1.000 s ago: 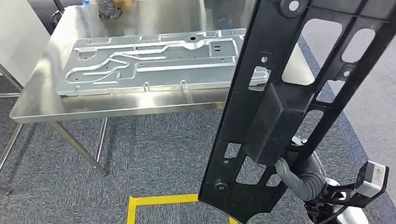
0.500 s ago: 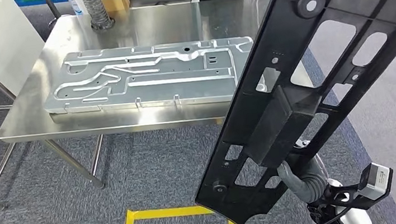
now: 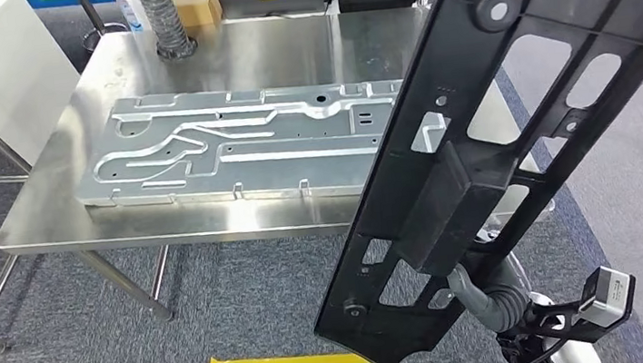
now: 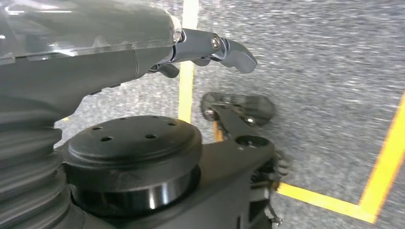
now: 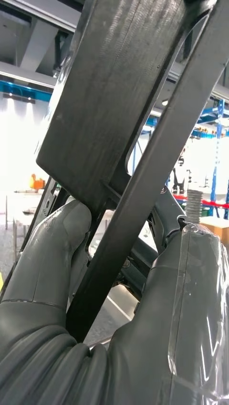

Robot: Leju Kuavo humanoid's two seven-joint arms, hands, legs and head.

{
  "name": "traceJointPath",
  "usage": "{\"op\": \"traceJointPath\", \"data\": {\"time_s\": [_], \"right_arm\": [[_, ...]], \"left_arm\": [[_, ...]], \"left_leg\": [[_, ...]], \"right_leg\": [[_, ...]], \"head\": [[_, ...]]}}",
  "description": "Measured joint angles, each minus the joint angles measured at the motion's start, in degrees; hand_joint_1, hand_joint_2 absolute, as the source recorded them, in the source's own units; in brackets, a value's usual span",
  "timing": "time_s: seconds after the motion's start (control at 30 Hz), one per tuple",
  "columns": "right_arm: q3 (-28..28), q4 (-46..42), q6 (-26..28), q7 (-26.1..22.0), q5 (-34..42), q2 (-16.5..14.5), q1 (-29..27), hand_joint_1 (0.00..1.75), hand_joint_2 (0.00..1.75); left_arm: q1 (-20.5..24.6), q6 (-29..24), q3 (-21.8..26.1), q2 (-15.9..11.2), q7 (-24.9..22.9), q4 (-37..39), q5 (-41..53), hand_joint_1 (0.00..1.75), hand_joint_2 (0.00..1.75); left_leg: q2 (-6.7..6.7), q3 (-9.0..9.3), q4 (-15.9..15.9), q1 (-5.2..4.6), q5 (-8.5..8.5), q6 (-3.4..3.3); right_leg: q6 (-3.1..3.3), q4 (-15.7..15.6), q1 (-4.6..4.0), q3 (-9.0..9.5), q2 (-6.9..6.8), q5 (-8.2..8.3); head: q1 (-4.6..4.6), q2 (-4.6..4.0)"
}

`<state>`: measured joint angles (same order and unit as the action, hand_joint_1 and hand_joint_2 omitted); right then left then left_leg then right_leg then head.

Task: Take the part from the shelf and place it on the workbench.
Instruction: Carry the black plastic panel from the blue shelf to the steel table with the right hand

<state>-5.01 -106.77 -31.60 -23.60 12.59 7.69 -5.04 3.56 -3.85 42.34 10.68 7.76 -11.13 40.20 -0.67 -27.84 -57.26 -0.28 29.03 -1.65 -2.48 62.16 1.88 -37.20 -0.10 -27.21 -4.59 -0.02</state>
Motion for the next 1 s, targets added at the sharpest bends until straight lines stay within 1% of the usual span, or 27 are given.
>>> {"op": "traceJointPath", "data": {"time_s": [0.03, 0.07, 0.1, 0.13, 0.17, 0.2, 0.23, 0.3, 0.33, 0.37, 0.4, 0.43, 0.47, 0.5, 0.53, 0.57, 0.63, 0.67, 0.7, 0.73, 0.77, 0.83, 0.87, 0.9, 0.93, 0.97, 1.0], "right_arm": [[0.08, 0.03, 0.14, 0.18, -0.50, -0.01, 0.09, 1.75, 1.75], [0.22, 0.08, 0.34, 0.43, -0.98, -0.01, 0.39, 1.75, 1.75], [0.40, 0.16, 0.52, 0.75, -1.33, -0.02, 0.92, 1.75, 1.75], [0.65, 0.27, 0.72, 1.13, -1.64, -0.02, 1.67, 1.75, 1.75], [0.89, 0.40, 0.89, 1.44, -1.81, -0.02, 2.54, 1.75, 1.75], [1.17, 0.63, 1.09, 1.82, -2.05, 0.05, 3.59, 1.75, 1.75], [1.45, 1.05, 1.34, 2.32, -2.34, 0.14, 4.97, 1.75, 1.75], [1.81, 3.14, 1.67, 4.00, -3.01, 0.31, 9.82, 1.75, 1.75], [1.86, 5.06, 1.68, 5.17, -3.53, 0.32, 13.63, 1.75, 1.75], [1.86, 7.39, 1.63, 6.36, -4.14, 0.32, 17.99, 1.75, 1.75], [1.84, 9.69, 1.57, 7.39, -4.74, 0.31, 22.46, 1.75, 1.75], [1.81, 11.98, 1.46, 8.10, -5.39, 0.37, 26.74, 1.75, 1.75], [1.56, 14.42, 1.48, 8.58, -6.45, 0.45, 31.02, 1.75, 1.75], [0.89, 17.25, 1.65, 8.92, -8.13, 0.54, 35.65, 1.75, 1.75], [-0.43, 20.87, 2.13, 9.29, -10.54, 0.65, 40.80, 1.75, 1.75], [-2.34, 24.62, 3.21, 9.65, -13.85, 0.78, 46.30, 1.75, 1.75], [-7.81, 33.08, 7.05, 10.25, -22.95, 1.01, 57.55, 1.75, 1.75], [-11.26, 37.72, 9.58, 10.57, -28.51, 1.09, 62.88, 1.75, 1.75], [-15.05, 42.70, 12.29, 10.87, -33.98, 1.10, 67.84, 1.75, 1.75], [-18.83, 47.47, 14.85, 11.18, -38.63, 1.10, 72.17, 1.75, 1.75], [-22.44, 51.71, 17.15, 11.43, -42.19, 1.01, 75.61, 1.75, 1.75], [-28.12, 58.35, 20.53, 11.58, -46.44, 0.45, 80.23, 1.75, 1.75], [-30.71, 61.21, 21.60, 11.61, -48.11, -0.04, 81.53, 1.75, 1.75], [-32.98, 63.62, 22.40, 11.62, -49.59, -0.48, 82.32, 1.75, 1.75], [-35.32, 65.88, 23.00, 11.61, -50.88, -0.85, 82.73, 1.75, 1.75], [-37.70, 68.07, 23.55, 11.51, -51.98, -1.15, 82.87, 1.75, 1.75], [-39.72, 70.02, 24.13, 11.34, -52.58, -1.38, 82.84, 1.75, 1.75]], "left_arm": [[0.08, -0.02, 0.01, -0.01, -0.02, 0.00, 0.09, 0.00, 1.75], [0.15, -0.04, 0.01, -0.01, -0.04, 0.00, 0.28, 0.00, 1.75], [0.23, -0.05, 0.02, 0.00, -0.07, 0.00, 0.47, 0.00, 1.75], [0.34, -0.07, 0.02, 0.00, -0.10, 0.00, 0.69, 0.00, 1.75], [0.39, -0.07, 0.02, 0.00, -0.11, 0.00, 0.91, 0.00, 1.75], [0.44, -0.06, 0.02, 0.00, -0.11, 0.00, 1.05, 0.00, 1.75], [0.50, -0.04, 0.02, 0.00, -0.09, 0.00, 1.21, 0.00, 1.75], [0.50, 0.05, 0.02, 0.01, -0.01, 0.00, 1.67, 0.00, 1.75], [0.46, 0.10, 0.02, -0.01, 0.03, 0.00, 1.95, 0.00, 1.75], [0.44, 0.14, 0.01, -0.02, 0.07, 0.00, 2.20, 0.00, 1.75], [0.45, 0.17, 0.01, -0.03, 0.09, 0.00, 2.35, 0.00, 1.75], [0.47, 0.17, 0.00, -0.03, 0.12, 0.00, 2.46, 0.00, 1.75], [0.48, 0.19, -0.01, -0.05, 0.16, 0.00, 2.58, 0.00, 1.75], [0.48, 0.28, 0.00, -0.07, 0.20, 0.00, 2.73, 0.00, 1.75], [0.52, 0.46, 0.01, -0.10, 0.27, 0.00, 2.87, 0.00, 1.75], [0.59, 0.70, 0.01, -0.15, 0.37, 0.00, 3.02, 0.00, 1.75], [0.77, 1.13, 0.02, -0.33, 0.69, 0.00, 3.37, 0.00, 1.75], [0.83, 1.17, 0.02, -0.44, 0.84, 0.00, 3.60, 0.00, 1.75], [0.93, 1.15, 0.02, -0.53, 0.95, 0.00, 3.85, 0.00, 1.75], [1.05, 1.10, 0.02, -0.57, 0.99, 0.00, 4.04, 0.00, 1.75], [1.21, 1.08, 0.02, -0.56, 1.01, 0.00, 4.19, 0.00, 1.75], [1.49, 1.15, 0.02, -0.41, 1.06, 0.00, 4.35, 0.00, 1.75], [1.60, 1.20, 0.02, -0.28, 1.15, 0.00, 4.40, 0.00, 1.75], [1.66, 1.24, 0.02, -0.15, 1.25, 0.00, 4.42, 0.00, 1.75], [1.69, 1.26, 0.03, -0.01, 1.37, 0.00, 4.41, 0.00, 1.75], [1.74, 1.25, 0.04, 0.11, 1.52, 0.00, 4.36, 0.00, 1.75], [1.78, 1.22, 0.09, 0.21, 1.67, 0.00, 4.28, 0.00, 1.75]], "left_leg": [[-0.01, 0.21, -0.24, -0.01, 0.67, 0.43], [0.04, 0.37, -0.57, -0.05, 1.12, 0.86], [0.09, 0.51, -0.75, -0.04, 1.38, 1.27], [0.21, 0.60, -0.86, 0.07, 1.68, 1.66], [0.27, 0.73, -1.23, 0.19, 1.95, 1.94], [0.30, 0.21, -2.44, 0.33, 2.72, 2.13], [0.32, -1.02, -4.87, 0.45, 4.01, 2.27], [0.35, -5.32, -12.42, 0.52, 7.20, 2.44], [0.34, -7.52, -15.71, 0.52, 8.20, 2.48], [0.34, -9.09, -17.47, 0.51, 8.20, 2.41], [0.34, -9.70, -17.06, 0.49, 6.99, 2.23], [0.36, -9.26, -14.50, 0.45, 4.73, 2.02], [0.48, -8.12, -10.51, 0.40, 1.81, 1.80], [0.66, -7.00, -6.70, 0.27, -0.45, 1.65], [0.85, -6.20, -3.67, -0.03, -1.85, 1.53], [1.01, -5.89, -1.95, -0.42, -2.73, 1.33], [1.00, -6.11, -1.00, -1.29, -3.29, 0.84], [0.99, -6.01, -0.56, -1.41, -3.98, 0.50], [0.95, -5.84, -0.03, -1.46, -4.39, 0.20], [0.93, -5.63, 0.49, -1.40, -4.76, -0.10], [0.86, -5.44, 0.86, -1.28, -4.98, -0.31], [0.64, -5.31, 0.91, -1.19, -4.94, -0.52], [0.52, -5.23, 0.82, -1.07, -4.81, -0.49], [0.43, -5.12, 0.69, -0.91, -4.63, -0.40], [0.32, -5.00, 0.48, -0.67, -4.38, -0.22], [0.18, -4.90, 0.16, -0.40, -4.06, 0.02], [0.03, -4.92, -0.20, -0.19, -3.70, 0.31]], "right_leg": [[0.46, -1.57, -0.10, 0.11, -0.06, 2.12], [1.07, -2.10, -0.24, 0.03, -0.08, 2.97], [1.74, -2.01, -0.46, 0.02, -0.04, 2.62], [2.25, -2.08, -0.50, 0.21, 0.09, 2.84], [2.63, -2.30, -0.49, 0.48, 0.17, 2.76], [2.97, -2.49, -0.53, 0.80, 0.20, 2.69], [3.26, -2.66, -0.56, 1.07, 0.23, 2.62], [3.68, -2.72, -0.84, 1.24, 0.41, 2.37], [3.79, -2.69, -0.97, 1.23, 0.68, 2.30], [3.85, -2.64, -1.08, 1.25, 1.04, 2.26], [3.86, -2.59, -1.15, 1.35, 1.37, 2.20], [3.85, -2.55, -1.18, 1.53, 1.58, 2.11], [3.82, -2.52, -1.17, 1.72, 1.64, 2.00], [3.73, -2.49, -1.08, 1.80, 1.67, 1.95], [3.51, -2.45, -0.90, 1.61, 1.84, 2.04], [3.21, -2.41, -0.64, 1.25, 2.04, 2.19], [2.43, -2.40, -0.05, 0.51, 2.39, 2.58], [2.17, -2.29, 0.16, 0.32, 2.26, 2.53], [2.08, -1.75, 0.19, 0.03, 1.95, 2.11], [2.08, -0.31, 0.09, -0.64, 1.62, 1.19], [2.16, 2.19, -0.10, -1.77, 1.28, -0.22], [2.02, 9.19, -0.38, -5.19, 1.02, -3.10], [1.81, 11.73, -0.40, -6.56, 0.99, -3.60], [1.58, 12.53, -0.37, -7.15, 0.93, -3.14], [1.36, 11.01, -0.29, -6.63, 0.85, -1.62], [1.16, 7.52, -0.17, -5.12, 0.75, 0.59], [1.00, 3.73, -0.11, -3.33, 0.71, 2.27]], "head": [[-0.02, 0.00], [-0.02, 0.00], [-0.03, 0.00], [-0.04, 0.00], [-0.03, 0.00], [-0.03, 0.00], [-0.03, 0.00], [-0.03, 0.00], [-0.03, 0.00], [-0.02, 0.00], [-0.02, 0.00], [-0.02, 0.00], [-0.02, 0.00], [-0.02, 0.00], [-0.02, 0.00], [-0.02, 0.00], [-0.03, 0.00], [-0.03, 0.00], [-0.03, 0.00], [-0.03, 0.00], [-0.02, 0.00], [-0.02, 0.00], [-0.02, 0.00], [-0.02, 0.00], [-0.02, 0.00], [-0.02, 0.00], [-0.02, 0.00]]}}
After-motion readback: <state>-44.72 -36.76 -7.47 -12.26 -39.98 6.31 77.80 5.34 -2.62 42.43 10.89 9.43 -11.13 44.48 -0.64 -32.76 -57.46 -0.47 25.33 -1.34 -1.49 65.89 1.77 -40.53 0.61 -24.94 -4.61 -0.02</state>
